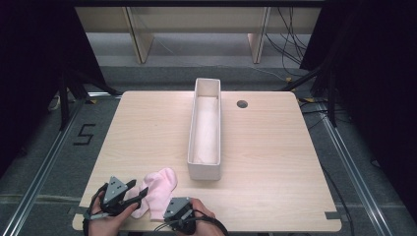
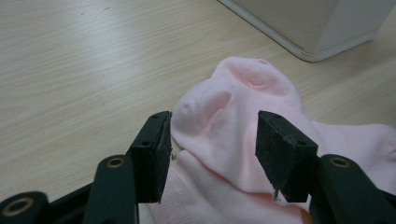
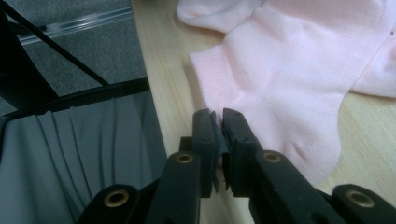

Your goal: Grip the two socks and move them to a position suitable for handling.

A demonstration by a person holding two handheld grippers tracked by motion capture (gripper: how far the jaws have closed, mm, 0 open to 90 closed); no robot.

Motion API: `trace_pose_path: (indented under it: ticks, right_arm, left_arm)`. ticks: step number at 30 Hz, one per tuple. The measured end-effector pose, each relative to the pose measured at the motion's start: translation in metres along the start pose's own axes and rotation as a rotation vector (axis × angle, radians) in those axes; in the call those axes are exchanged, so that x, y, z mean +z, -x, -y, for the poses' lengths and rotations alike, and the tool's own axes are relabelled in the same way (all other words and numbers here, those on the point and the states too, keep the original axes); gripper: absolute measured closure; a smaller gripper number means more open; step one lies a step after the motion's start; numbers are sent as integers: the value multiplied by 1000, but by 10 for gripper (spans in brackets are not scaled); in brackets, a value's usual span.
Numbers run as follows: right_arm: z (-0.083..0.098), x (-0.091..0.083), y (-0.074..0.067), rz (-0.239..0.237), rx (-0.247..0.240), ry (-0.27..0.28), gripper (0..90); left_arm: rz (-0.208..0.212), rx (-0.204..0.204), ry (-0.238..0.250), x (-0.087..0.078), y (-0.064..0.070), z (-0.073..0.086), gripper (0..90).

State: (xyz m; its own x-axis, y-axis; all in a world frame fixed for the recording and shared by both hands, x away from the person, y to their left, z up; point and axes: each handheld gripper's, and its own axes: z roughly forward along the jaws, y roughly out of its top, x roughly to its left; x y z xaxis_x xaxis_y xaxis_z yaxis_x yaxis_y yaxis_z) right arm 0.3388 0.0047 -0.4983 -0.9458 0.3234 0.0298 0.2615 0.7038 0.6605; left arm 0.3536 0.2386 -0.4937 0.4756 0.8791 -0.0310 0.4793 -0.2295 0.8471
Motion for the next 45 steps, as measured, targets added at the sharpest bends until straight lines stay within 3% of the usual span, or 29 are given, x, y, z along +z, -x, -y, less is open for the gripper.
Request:
trace_pose_path:
  ticks: [3, 7, 8, 10, 13, 15, 17, 19, 21, 23, 24, 25, 26, 27, 28, 29, 31, 32, 33, 34, 35, 36, 37, 38, 41, 42, 43, 44, 45]
  right_arm:
    - [4, -13, 1, 9, -5, 1, 854]
    - [11, -45, 12, 34, -21, 32, 854]
    - [11, -45, 12, 34, -21, 32, 854]
    - [18, -68, 23, 51, 25, 64, 855]
    - [25, -79, 34, 59, 53, 89, 857]
    - [26, -83, 38, 60, 71, 102, 857]
    - [27, -93, 46, 75, 110, 139, 858]
    - [27, -94, 47, 80, 108, 150, 858]
    - [23, -96, 45, 76, 126, 177, 860]
    - [19, -99, 44, 73, 123, 204, 860]
    - [17, -102, 43, 71, 132, 216, 861]
    - [14, -105, 42, 72, 132, 230, 861]
    - [14, -105, 42, 72, 132, 230, 861]
    - [9, -114, 40, 68, 141, 275, 862]
    - [6, -118, 41, 73, 117, 287, 862]
    - [4, -123, 39, 65, 130, 299, 862]
    - [2, -127, 37, 69, 136, 313, 862]
    - [0, -131, 37, 69, 117, 324, 862]
    - [-2, -138, 33, 62, 140, 328, 862]
    - [-3, -139, 33, 67, 124, 341, 862]
    - [-3, -141, 32, 52, 142, 345, 862]
    - [-3, -142, 31, 57, 153, 355, 862]
    - [-4, -144, 32, 54, 128, 364, 862]
    - [-4, -144, 32, 54, 128, 364, 862]
    - [-7, -146, 31, 59, 124, 378, 862]
    - [-9, -145, 32, 55, 125, 384, 862]
    - [-10, -145, 33, 63, 123, 385, 862]
    - [-10, -144, 32, 60, 153, 385, 863]
    - [-11, -143, 33, 66, 148, 387, 863]
  left_arm:
    - [5, 19, 6, -2, 0, -2, 446]
    - [13, 33, 2, 0, 2, -4, 445]
    - [13, 33, 2, 0, 2, -4, 440]
    - [38, 47, -28, 3, 5, -2, 421]
    - [59, 115, -93, 3, 11, 6, 412]
    - [69, 132, -100, 2, 15, 8, 406]
    - [74, 189, -124, 0, 20, 13, 396]
    - [78, 204, -127, 1, 23, 14, 393]
    - [63, 269, -153, 5, 29, 17, 388]
    - [77, 287, -168, 4, 30, 16, 392]
    - [73, 340, -194, 3, 31, 13, 391]
    - [73, 316, -181, 4, 32, 13, 391]
    - [73, 316, -181, 4, 32, 13, 393]
    - [71, 314, -200, 5, 30, 11, 392]
    - [71, 314, -200, 5, 30, 11, 393]
    - [55, 283, -189, 9, 28, 11, 395]
    - [46, 277, -194, 9, 25, 10, 397]
    - [43, 279, -204, 8, 21, 9, 398]
    - [24, 311, -228, 7, 16, 7, 402]
    - [20, 315, -229, 7, 14, 6, 402]
    - [24, 322, -227, 6, 13, 5, 401]
    - [38, 293, -199, 4, 14, 4, 395]
    - [73, 288, -179, 1, 16, 1, 387]
    - [73, 288, -179, 1, 16, 1, 377]
    - [188, 277, -116, -1, 28, -6, 357]
    - [203, 305, -100, 3, 35, -10, 354]
    - [203, 305, -100, 3, 35, -10, 361]
    - [208, 305, -85, 12, 36, -14, 381]
    - [203, 283, -75, 17, 36, -15, 406]
